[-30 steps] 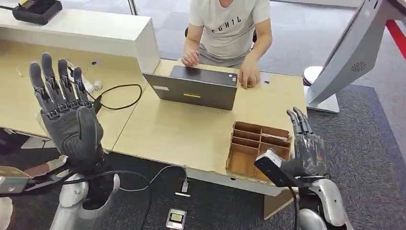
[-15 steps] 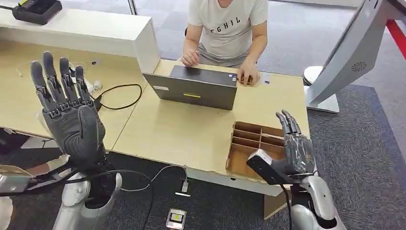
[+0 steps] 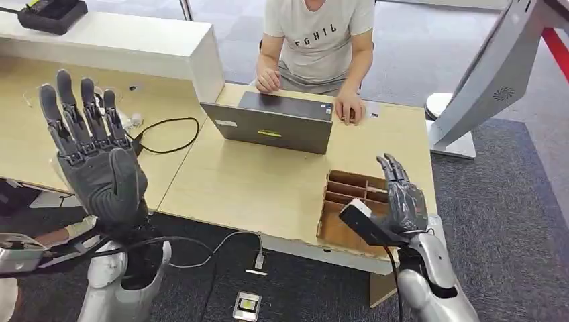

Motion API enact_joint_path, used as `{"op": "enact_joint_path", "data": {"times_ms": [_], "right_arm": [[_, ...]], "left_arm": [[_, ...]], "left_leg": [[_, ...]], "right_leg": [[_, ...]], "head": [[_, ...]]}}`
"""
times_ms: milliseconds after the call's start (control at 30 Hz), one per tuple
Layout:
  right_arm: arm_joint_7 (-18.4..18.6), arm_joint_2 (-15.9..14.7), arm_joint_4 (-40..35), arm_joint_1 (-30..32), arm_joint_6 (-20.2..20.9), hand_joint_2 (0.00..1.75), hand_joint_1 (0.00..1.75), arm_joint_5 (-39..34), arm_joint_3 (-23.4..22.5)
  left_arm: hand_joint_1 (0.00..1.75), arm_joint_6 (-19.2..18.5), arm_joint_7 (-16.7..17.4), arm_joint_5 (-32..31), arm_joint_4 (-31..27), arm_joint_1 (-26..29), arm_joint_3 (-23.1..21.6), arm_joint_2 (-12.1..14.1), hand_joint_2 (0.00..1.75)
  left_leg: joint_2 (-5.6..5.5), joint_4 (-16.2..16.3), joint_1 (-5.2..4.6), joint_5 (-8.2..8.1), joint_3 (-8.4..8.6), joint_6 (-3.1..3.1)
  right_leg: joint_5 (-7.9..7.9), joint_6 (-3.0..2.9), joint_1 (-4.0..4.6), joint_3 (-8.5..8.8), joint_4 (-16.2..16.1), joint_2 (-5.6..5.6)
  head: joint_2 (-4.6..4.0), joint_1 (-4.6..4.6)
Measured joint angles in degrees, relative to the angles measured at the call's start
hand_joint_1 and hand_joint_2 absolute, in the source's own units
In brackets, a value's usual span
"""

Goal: Pass the card to the sensor for recognition and then transmit it.

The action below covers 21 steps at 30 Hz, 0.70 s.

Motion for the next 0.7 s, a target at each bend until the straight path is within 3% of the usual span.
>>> {"op": "enact_joint_path", "data": {"times_ms": [400,567,600,633,700], "right_arm": [[-0.3,1.4,7.8,-1.6,0.2,1.75,0.00,-0.7,0.3],[0.4,1.2,11.5,-2.8,-1.1,1.75,0.00,-2.4,0.0],[0.5,1.1,11.7,-2.9,-1.1,1.75,0.02,-2.6,0.0],[0.5,1.0,12.0,-3.0,-1.2,1.75,0.19,-2.8,0.0],[0.4,0.7,12.5,-3.1,-1.3,1.75,0.24,-3.1,-0.1]], "left_arm": [[0.00,0.1,0.0,-0.7,-0.2,0.0,1.8,-1.1,1.75],[0.00,2.2,0.0,-0.3,-0.2,-0.1,2.2,-1.3,1.75],[0.00,2.6,0.0,-0.1,-0.2,-0.2,2.2,-1.2,1.75],[0.00,2.8,0.0,0.0,-0.2,-0.3,2.2,-1.2,1.75],[0.00,3.5,0.0,0.4,-0.2,-0.6,2.2,-1.2,1.75]], "left_leg": [[0.00,0.0,0.01,0.00,0.00,0.00],[0.00,0.0,0.00,0.01,0.02,0.00],[0.00,0.0,0.00,0.01,0.02,0.00],[0.00,0.0,0.00,0.01,0.02,0.00],[0.00,0.0,0.00,0.01,0.03,0.00]], "right_leg": [[0.00,0.00,0.01,-0.01,0.0,0.00],[0.01,0.01,0.00,0.00,0.0,0.00],[0.02,0.01,0.00,0.00,0.0,0.01],[0.01,0.01,0.00,0.00,0.0,0.01],[0.01,0.01,0.00,0.00,0.0,0.01]], "head": [[0.00,0.00],[0.00,-0.02],[0.00,0.00],[0.00,-0.02],[0.00,-0.02]]}}
